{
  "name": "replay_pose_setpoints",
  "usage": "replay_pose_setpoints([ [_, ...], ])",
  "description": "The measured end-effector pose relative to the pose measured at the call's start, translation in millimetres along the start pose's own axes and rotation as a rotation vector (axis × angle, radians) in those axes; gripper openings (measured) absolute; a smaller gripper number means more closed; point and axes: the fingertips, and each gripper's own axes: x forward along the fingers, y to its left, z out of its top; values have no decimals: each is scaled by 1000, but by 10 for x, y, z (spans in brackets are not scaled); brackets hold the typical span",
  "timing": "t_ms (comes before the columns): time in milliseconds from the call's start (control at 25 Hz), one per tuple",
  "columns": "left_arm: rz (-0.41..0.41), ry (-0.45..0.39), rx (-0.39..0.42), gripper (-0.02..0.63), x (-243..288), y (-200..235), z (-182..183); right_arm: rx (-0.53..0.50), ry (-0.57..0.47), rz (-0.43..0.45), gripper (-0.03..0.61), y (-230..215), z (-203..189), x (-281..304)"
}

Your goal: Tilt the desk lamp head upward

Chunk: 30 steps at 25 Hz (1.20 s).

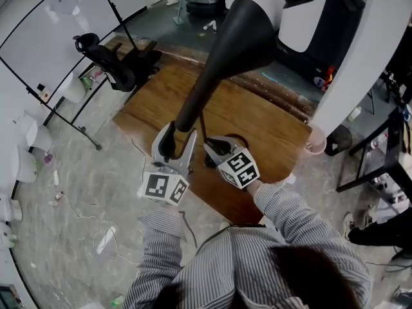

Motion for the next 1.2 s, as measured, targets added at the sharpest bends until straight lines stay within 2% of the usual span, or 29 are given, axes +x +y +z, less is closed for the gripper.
replay_pose_setpoints([
  [160,-9,44,-14,230,-162,-202,-174,-5,-69,-6,52,-22,208,-304],
  [280,-26,108,-55,200,-239,-367,-396,16,-94,5,52,31,298,-527],
  [400,-19,152,-87,118,-289,-471,-556,41,-112,10,51,100,370,-737],
  [480,-23,170,-110,115,-322,-514,-631,41,-119,7,49,148,406,-845],
  [560,-17,194,-131,100,-356,-529,-701,20,-127,-5,47,192,440,-931],
  [720,23,261,-162,3,-408,-528,-839,-26,-124,-11,21,284,440,-1004],
  [1040,-32,325,-172,3,-376,-735,-917,57,-124,-12,2,218,440,-1000],
  [1200,-44,334,-221,3,-371,-744,-944,62,-102,-27,2,197,385,-987],
])
